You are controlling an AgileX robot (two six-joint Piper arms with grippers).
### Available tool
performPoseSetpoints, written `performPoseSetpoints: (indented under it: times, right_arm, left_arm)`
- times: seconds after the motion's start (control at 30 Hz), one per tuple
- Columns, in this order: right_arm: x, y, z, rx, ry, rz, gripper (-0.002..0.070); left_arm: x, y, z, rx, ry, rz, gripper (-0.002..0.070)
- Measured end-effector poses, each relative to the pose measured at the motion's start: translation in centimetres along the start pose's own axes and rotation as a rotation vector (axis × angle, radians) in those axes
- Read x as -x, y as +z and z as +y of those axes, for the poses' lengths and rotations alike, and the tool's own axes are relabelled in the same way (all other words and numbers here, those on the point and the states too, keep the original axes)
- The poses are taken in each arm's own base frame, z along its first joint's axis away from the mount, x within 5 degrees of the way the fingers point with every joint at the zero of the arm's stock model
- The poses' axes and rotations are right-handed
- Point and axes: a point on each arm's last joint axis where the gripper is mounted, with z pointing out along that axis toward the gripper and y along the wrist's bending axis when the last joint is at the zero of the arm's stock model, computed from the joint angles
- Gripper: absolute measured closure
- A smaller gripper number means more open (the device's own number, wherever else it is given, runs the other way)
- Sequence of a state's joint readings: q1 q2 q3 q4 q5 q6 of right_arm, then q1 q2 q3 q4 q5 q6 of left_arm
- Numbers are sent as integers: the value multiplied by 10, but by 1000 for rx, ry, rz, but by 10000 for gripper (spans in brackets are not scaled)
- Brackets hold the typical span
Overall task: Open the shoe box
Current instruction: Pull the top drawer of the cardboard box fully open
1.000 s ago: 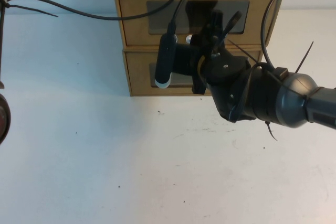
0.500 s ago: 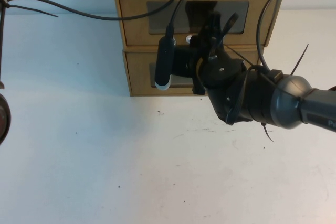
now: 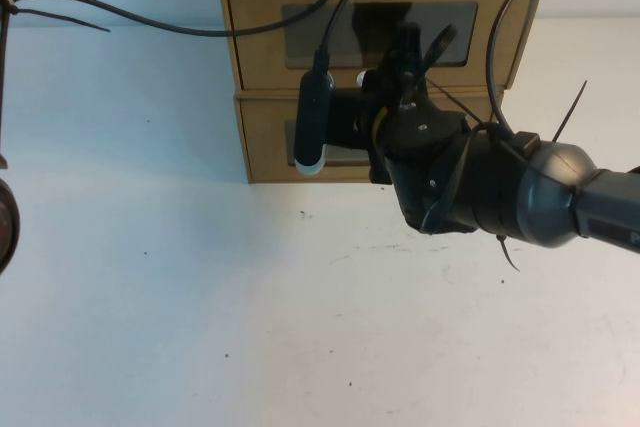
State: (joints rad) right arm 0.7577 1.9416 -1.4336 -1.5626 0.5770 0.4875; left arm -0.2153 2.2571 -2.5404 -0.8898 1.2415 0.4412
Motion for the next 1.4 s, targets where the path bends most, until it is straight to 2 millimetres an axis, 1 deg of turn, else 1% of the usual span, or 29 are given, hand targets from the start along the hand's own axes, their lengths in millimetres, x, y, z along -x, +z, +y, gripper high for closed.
performPoseSetpoints:
  times: [0.23,0.33,0.43,0.9,1.27,1.4]
  right_arm:
    - [1,-6,-1,19,31,15,672]
    - [3,-12,-3,30,42,22,673]
    - [4,-21,1,39,30,27,673]
    - [2,-83,20,93,13,0,673]
    - [7,-141,32,134,67,2,673]
    - [7,-158,37,153,70,-1,673]
  left_arm:
    - [0,0,1,12,-8,5,680]
    - [0,1,-1,12,-5,9,680]
    - [0,1,-4,15,-1,10,680]
    - [0,0,-6,14,-10,17,680]
    - [0,0,-6,10,-32,18,680]
    - [0,1,-7,9,-32,18,680]
